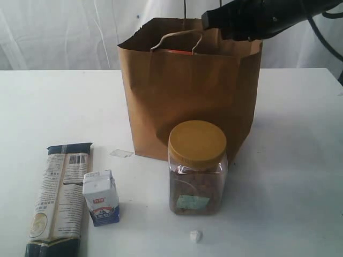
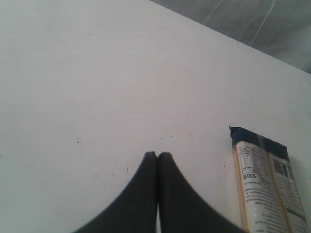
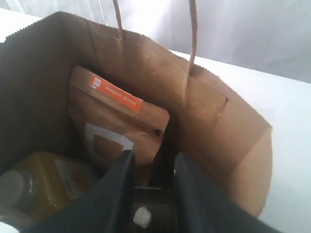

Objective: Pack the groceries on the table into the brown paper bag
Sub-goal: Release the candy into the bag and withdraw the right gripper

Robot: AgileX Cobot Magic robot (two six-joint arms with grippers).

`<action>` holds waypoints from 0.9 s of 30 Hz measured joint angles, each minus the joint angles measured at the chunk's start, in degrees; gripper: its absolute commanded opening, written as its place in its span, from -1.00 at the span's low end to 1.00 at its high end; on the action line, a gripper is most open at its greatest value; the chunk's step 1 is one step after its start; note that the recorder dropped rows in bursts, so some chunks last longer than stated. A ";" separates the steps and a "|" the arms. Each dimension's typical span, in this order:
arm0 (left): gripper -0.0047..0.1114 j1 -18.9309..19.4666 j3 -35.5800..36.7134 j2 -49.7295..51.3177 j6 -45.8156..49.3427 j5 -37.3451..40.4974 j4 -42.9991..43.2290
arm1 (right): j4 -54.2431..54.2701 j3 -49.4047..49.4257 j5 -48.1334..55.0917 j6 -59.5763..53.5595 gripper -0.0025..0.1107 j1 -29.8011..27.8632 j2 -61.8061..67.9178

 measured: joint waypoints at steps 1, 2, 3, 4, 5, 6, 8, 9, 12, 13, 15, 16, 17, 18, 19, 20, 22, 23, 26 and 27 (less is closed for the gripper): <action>-0.92 0.00 0.00 0.00 0.00 0.00 0.00 | 0.00 0.00 0.36 -0.12 -0.46 0.00 0.00; -0.92 0.00 0.00 0.00 0.00 0.00 0.00 | 0.00 0.00 0.65 -0.12 -0.47 0.00 0.00; -0.92 0.00 0.00 0.00 0.00 0.00 0.00 | 0.00 0.00 1.08 -0.21 -0.47 0.00 0.00; -0.92 0.00 0.00 0.00 0.00 0.00 0.00 | 0.00 0.00 1.25 -0.21 -0.47 0.00 0.00; -0.92 0.00 0.00 0.00 0.00 0.00 0.00 | 0.00 0.00 1.43 -0.21 -0.47 0.00 0.00; -0.92 0.00 0.00 0.00 0.00 0.00 0.00 | 0.00 0.00 1.77 -0.24 -0.47 0.00 0.00; -0.92 0.00 0.00 0.00 0.00 0.00 0.00 | -0.59 0.00 2.50 -0.59 -0.52 0.00 -0.60; -0.92 0.00 0.00 0.00 0.00 0.00 0.00 | -1.24 0.00 2.64 -0.57 -0.61 0.00 -1.13; -0.92 0.00 0.00 0.00 0.00 0.00 0.00 | -6.29 0.00 3.02 -0.57 -0.89 0.00 -3.96; -0.92 0.00 0.00 0.00 0.00 0.00 0.00 | -9.10 0.00 3.27 -0.33 -0.96 0.00 -5.14; -0.92 0.00 0.00 0.00 0.00 0.00 0.00 | -16.75 0.00 4.25 2.38 -0.96 0.00 -7.21; -0.92 0.00 0.00 0.00 0.00 0.00 0.00 | -21.24 0.00 5.06 4.87 -0.96 -0.12 -8.13; -0.92 0.00 0.00 0.00 0.00 0.00 0.00 | -24.75 0.00 5.99 7.16 -0.96 -0.40 -8.83; -0.92 0.00 0.00 0.00 0.00 0.00 0.00 | -28.72 0.00 7.55 10.06 -0.96 -0.92 -9.27; -0.92 0.00 0.00 0.00 0.00 0.00 0.00 | -31.73 0.00 9.47 12.41 -0.96 -1.74 -9.52; -0.92 0.00 0.00 0.00 0.00 0.00 0.00 | -33.30 0.00 12.15 13.53 -0.96 -2.79 -9.50; -0.92 0.00 0.00 0.00 0.00 0.00 0.00 | -34.32 0.00 19.64 13.10 -0.96 -4.87 -9.50; -0.92 0.00 0.00 0.00 0.00 0.00 0.00 | -33.76 0.00 23.16 11.49 -0.96 -5.53 -9.37; -0.92 0.00 0.00 0.00 0.00 0.00 0.00 | -28.75 1.50 31.91 8.17 -0.96 -6.93 -9.27; -0.92 0.00 0.00 0.00 0.00 0.00 0.00 | -26.10 2.32 33.64 7.12 -0.96 -7.04 -9.55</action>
